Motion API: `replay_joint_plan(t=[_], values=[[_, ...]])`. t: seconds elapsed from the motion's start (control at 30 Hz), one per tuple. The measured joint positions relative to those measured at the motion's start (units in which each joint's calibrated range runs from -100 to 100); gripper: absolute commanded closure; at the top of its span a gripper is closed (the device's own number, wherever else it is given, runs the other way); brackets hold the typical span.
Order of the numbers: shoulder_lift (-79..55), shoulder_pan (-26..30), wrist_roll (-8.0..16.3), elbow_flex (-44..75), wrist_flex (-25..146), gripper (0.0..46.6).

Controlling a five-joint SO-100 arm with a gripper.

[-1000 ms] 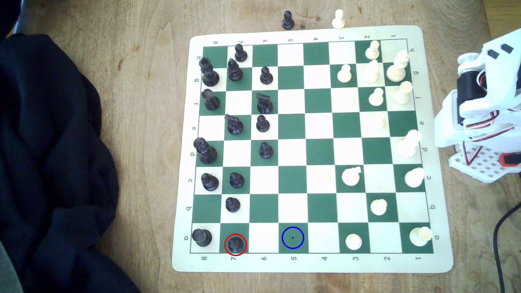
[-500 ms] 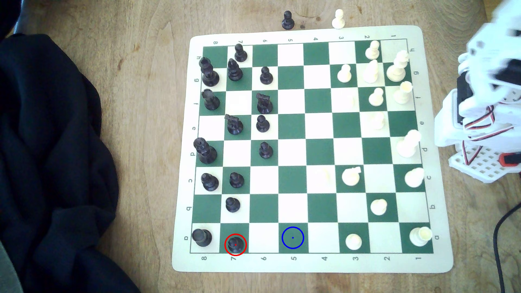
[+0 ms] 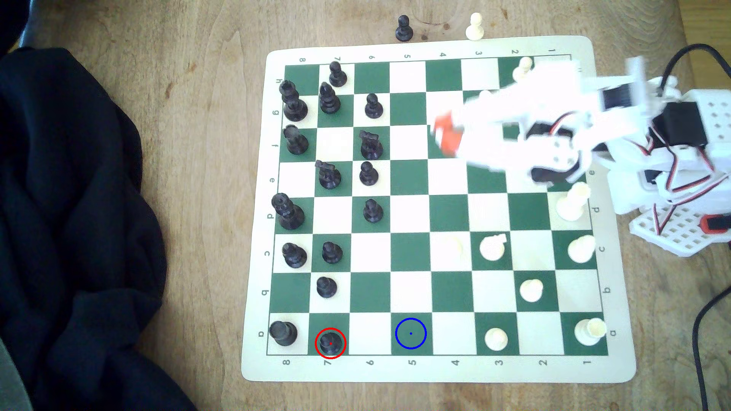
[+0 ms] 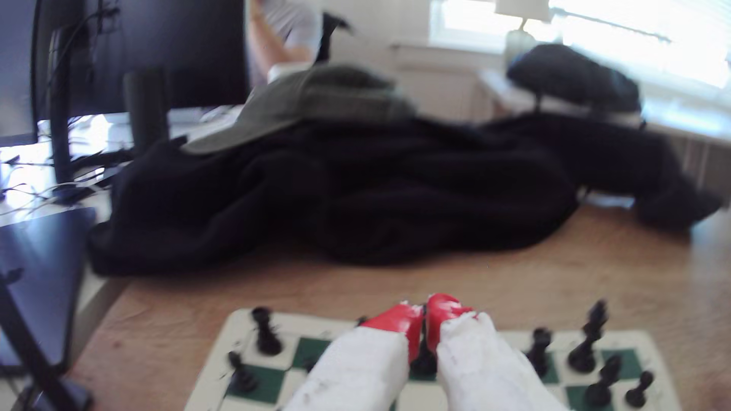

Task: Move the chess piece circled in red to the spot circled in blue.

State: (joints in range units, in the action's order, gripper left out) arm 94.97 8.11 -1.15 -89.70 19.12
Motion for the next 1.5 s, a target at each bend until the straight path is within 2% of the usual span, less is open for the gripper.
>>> replay_joint_plan(t=[0.03,0.07,0.13,0.2,0.37,0.6,0.77,0.97,1.07,1.5], values=[[0.0,3.4,2.1,4.0,9.1,41.8],[0.0,4.3,2.9,5.5,12.0,42.1],[-2.3,5.6,3.2,9.0,16.5,42.1],[-10.0,8.8,2.9,17.1,22.1,41.9],[-27.9,10.3,2.2,31.4,26.4,41.2],[-51.1,9.5,4.8,46.2,26.4,39.4],[-65.5,10.9,5.0,54.8,25.7,36.9],[-79.8,11.2,5.2,61.7,24.2,36.4],[-87.5,11.4,5.3,66.2,23.2,34.0],[-103.3,11.6,5.6,75.8,19.5,33.0]])
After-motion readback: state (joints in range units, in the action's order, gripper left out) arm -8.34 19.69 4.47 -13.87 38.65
